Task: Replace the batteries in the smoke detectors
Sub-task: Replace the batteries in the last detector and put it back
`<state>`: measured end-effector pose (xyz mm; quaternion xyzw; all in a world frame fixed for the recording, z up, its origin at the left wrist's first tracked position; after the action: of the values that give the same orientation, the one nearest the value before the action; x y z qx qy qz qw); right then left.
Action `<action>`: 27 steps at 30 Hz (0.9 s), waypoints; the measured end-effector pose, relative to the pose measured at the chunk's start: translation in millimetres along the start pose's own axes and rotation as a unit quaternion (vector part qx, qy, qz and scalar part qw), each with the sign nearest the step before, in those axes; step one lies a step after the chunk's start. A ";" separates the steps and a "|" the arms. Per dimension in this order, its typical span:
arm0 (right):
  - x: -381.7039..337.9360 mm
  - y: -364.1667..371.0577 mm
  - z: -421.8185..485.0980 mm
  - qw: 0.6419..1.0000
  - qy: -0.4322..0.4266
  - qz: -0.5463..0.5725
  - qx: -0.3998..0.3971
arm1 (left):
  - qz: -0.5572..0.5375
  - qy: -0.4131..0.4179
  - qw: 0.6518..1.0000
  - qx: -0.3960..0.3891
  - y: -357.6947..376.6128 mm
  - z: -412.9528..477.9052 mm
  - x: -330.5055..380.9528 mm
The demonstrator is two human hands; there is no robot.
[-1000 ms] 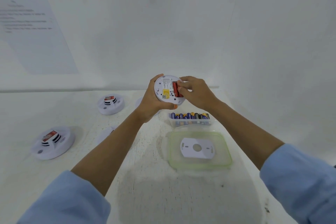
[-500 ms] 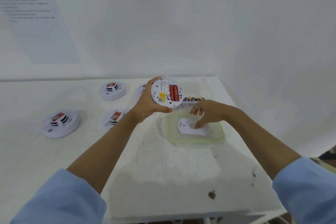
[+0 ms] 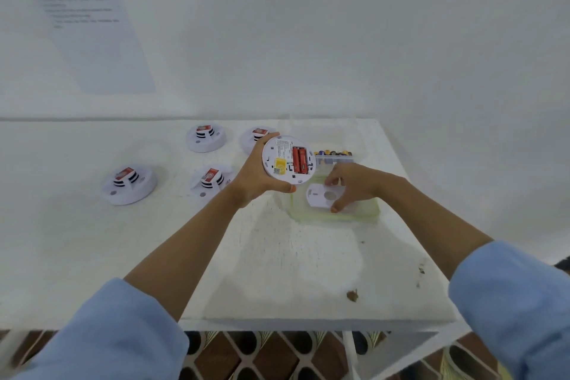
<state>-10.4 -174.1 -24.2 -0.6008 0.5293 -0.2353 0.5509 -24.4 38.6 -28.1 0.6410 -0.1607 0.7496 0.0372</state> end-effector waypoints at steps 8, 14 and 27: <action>6.5 -64.5 -18.5 0.970 -0.012 0.093 0.223 | -0.016 0.029 0.999 0.003 -10.8 0.3 7.7; -58.6 -76.2 -17.6 0.961 -0.136 0.091 0.224 | -0.018 0.054 0.998 -0.011 -9.3 8.9 17.3; -73.4 -73.1 -2.7 0.965 -0.150 0.000 0.216 | -0.029 0.061 0.997 -0.027 -5.3 19.3 21.7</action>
<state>-9.4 -121.7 65.1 -0.4959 0.3778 -0.2513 0.7404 -8.5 34.8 -3.6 0.5976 -0.1597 0.7810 0.0864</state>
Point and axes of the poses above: each hand's wrist, its own z-axis towards the middle knuckle, its own y-axis out of the palm, x = y × z, the point moved 2 cm from there along z, towards the middle knuckle, and after that the axes turned 1 degree about -z, right-handed, at the moved point
